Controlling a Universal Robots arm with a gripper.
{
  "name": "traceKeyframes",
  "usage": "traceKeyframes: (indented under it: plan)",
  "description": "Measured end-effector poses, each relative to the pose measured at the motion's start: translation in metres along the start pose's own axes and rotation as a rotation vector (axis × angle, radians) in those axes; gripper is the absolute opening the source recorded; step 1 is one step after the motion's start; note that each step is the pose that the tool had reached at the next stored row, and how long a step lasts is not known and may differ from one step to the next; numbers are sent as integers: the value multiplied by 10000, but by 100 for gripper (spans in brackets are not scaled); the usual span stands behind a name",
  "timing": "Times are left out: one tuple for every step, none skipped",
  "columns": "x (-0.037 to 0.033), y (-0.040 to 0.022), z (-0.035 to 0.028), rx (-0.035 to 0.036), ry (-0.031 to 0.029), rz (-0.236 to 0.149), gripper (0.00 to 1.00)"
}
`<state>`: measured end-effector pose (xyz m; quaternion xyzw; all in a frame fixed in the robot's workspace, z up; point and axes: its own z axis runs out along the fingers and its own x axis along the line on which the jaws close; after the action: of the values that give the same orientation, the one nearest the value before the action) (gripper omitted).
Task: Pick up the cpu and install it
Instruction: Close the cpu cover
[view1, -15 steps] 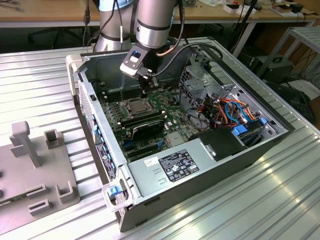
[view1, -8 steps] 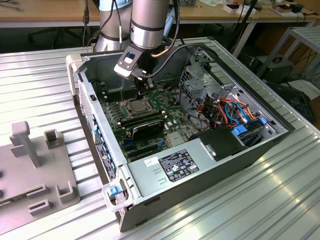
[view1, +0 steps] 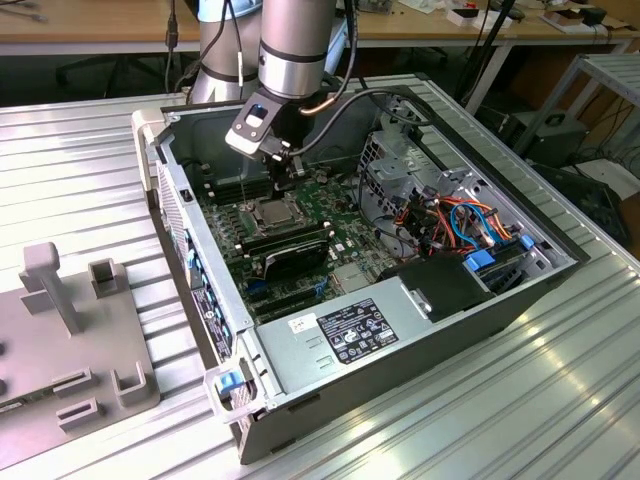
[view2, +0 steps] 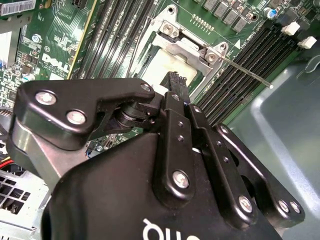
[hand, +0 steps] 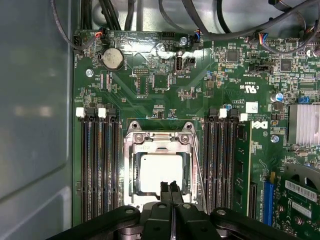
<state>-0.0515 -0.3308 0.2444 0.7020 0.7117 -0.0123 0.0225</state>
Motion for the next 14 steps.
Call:
traceKeyframes:
  plan:
    - [0,0,0,0,0,-1,11]
    - [0,0,0,0,0,0,11]
    - [0,0,0,0,0,0,11]
    - [0,0,0,0,0,0,11]
    - [0,0,0,-1,1,0,11]
    - [0,-1,0,0,0,0,11]
    - [0,-2,7,-1,3,0,11]
    - [3,-17,47,-1,0,0,11]
    - [7,-70,112,0,0,0,11]
    - [8,-117,138,0,-4,1,11]
    - [9,-128,145,-1,-4,1,11]
    - [9,-137,151,0,-5,0,11]
    - [10,-149,158,0,-5,0,11]
    - [10,-160,163,-1,-6,-1,11]
